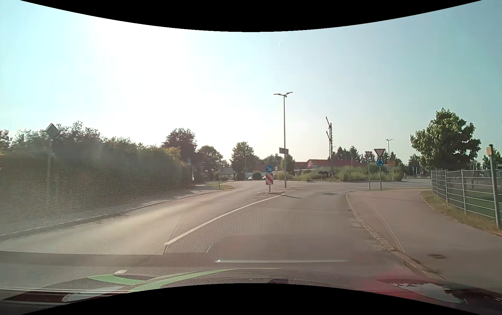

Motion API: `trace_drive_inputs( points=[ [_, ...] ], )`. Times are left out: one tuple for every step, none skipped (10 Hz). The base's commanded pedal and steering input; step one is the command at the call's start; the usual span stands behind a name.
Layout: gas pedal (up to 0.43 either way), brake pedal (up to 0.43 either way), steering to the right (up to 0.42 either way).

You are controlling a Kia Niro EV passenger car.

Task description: Follow the waypoints while adhering to traffic rules and regulations

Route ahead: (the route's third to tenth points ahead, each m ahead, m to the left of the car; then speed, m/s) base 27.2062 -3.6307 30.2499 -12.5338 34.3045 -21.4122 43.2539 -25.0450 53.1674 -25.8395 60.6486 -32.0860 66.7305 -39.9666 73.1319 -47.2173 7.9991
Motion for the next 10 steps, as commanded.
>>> trace_drive_inputs(
  points=[
    [0.0,0.018,0.103],
    [0.0,0.0,0.103],
    [0.0,0.0,0.103],
    [0.0,0.0,0.103],
    [0.0,0.0,0.103],
    [0.0,0.0,0.103],
    [0.0,0.0,0.101],
    [0.0,0.0,0.098],
    [0.0,0.0,0.096],
    [0.0,0.0,0.094]
  ],
)
